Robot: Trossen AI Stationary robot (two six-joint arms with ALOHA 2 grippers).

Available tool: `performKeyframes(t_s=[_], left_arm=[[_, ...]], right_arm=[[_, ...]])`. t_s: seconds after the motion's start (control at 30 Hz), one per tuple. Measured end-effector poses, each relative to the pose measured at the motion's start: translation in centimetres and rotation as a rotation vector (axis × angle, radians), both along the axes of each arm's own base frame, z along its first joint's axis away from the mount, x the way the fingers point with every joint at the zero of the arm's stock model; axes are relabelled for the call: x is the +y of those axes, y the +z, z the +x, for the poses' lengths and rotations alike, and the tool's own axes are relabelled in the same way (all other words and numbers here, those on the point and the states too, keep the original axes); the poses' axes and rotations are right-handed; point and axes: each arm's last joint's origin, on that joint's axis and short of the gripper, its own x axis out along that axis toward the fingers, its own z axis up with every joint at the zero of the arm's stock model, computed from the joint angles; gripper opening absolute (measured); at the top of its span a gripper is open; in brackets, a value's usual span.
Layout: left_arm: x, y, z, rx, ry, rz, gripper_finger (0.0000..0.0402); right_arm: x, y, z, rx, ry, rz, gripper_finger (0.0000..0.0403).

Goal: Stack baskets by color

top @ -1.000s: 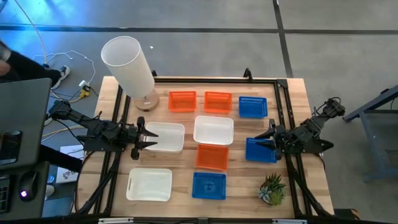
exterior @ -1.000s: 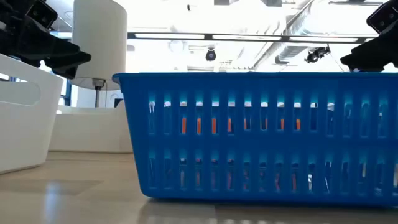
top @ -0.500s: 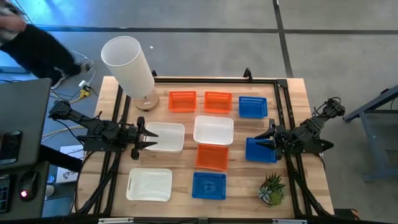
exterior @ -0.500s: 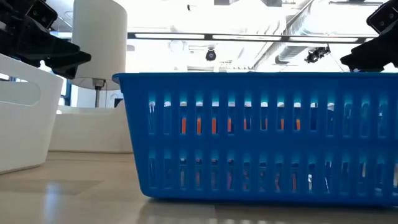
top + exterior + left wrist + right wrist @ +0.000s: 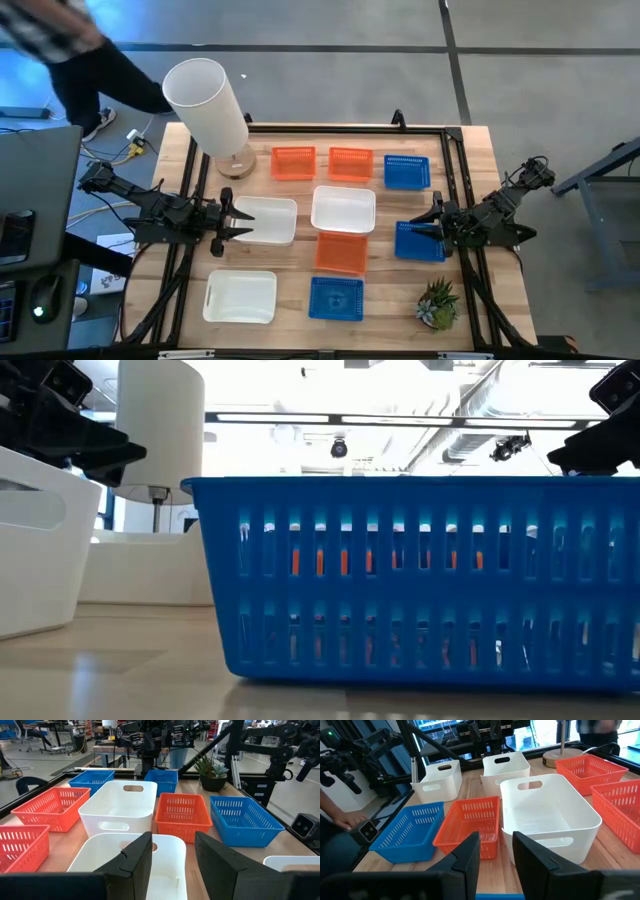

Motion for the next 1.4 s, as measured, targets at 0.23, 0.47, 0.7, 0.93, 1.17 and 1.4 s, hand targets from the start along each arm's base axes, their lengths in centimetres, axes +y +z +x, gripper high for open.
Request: performKeyframes(t_s=[0.23, 0.47, 0.7, 0.93, 1.17, 1.4], left_arm=[[0.0, 0.0, 0.0, 0.0, 0.0, 0.0, 0.0137], [0.0, 0.0, 0.0, 0.0, 0.0, 0.0, 0.0137], [0.0, 0.0, 0.0, 0.0, 0.0, 0.0, 0.0137], [0.0, 0.0, 0.0, 0.0, 0.0, 0.0, 0.0137], [0.0, 0.0, 0.0, 0.0, 0.0, 0.0, 0.0137], [0.0, 0.01, 0.0, -0.001, 0.0, 0.0, 0.0137]], right_arm=[[0.0, 0.0, 0.0, 0.0, 0.0, 0.0, 0.0103], [0.0, 0.0, 0.0, 0.0, 0.0, 0.0, 0.0103], [0.0, 0.0, 0.0, 0.0, 0.0, 0.0, 0.0103], [0.0, 0.0, 0.0, 0.0, 0.0, 0.0, 0.0103], [0.0, 0.0, 0.0, -0.001, 0.004, -0.025, 0.0103], [0.0, 0.0, 0.0, -0.002, 0.005, -0.025, 0.0103]])
